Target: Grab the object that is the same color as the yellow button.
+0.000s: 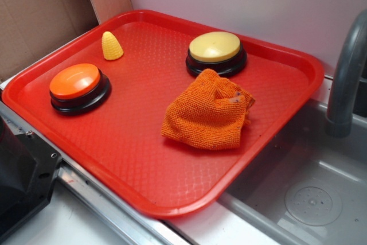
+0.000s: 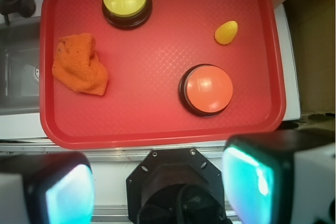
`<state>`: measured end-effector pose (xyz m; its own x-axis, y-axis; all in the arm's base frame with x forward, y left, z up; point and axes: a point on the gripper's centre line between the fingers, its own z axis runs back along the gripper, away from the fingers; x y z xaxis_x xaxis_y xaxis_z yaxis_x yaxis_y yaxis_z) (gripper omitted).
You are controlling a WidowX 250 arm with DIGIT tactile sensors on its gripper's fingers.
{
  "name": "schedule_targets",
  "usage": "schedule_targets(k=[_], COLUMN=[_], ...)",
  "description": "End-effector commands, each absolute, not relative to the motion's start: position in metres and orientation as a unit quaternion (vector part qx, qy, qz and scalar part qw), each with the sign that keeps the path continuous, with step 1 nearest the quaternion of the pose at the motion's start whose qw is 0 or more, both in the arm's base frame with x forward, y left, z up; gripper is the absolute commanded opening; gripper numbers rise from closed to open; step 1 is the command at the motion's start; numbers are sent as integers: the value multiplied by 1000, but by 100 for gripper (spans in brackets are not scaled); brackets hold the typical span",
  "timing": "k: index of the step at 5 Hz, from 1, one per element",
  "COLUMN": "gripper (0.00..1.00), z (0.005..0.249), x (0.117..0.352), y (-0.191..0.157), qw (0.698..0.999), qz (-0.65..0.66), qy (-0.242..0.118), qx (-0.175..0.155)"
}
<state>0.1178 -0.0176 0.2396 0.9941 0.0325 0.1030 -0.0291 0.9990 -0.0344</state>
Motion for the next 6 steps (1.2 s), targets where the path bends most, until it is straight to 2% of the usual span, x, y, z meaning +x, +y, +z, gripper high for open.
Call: schedule_targets(k=[1,2,3,4,5,6], gripper=[100,100,100,100,100,100], z=[240,206,189,162,135,115], x=[118,166,197,221,234,243], y=[-18,15,35,54,80,98], qw=[998,994,981,968,948,939], qz=[15,105,191,250,312,339], qy=[-52,1,-20,-30,-53,-55], qx=[-16,-2,24,11,18,34])
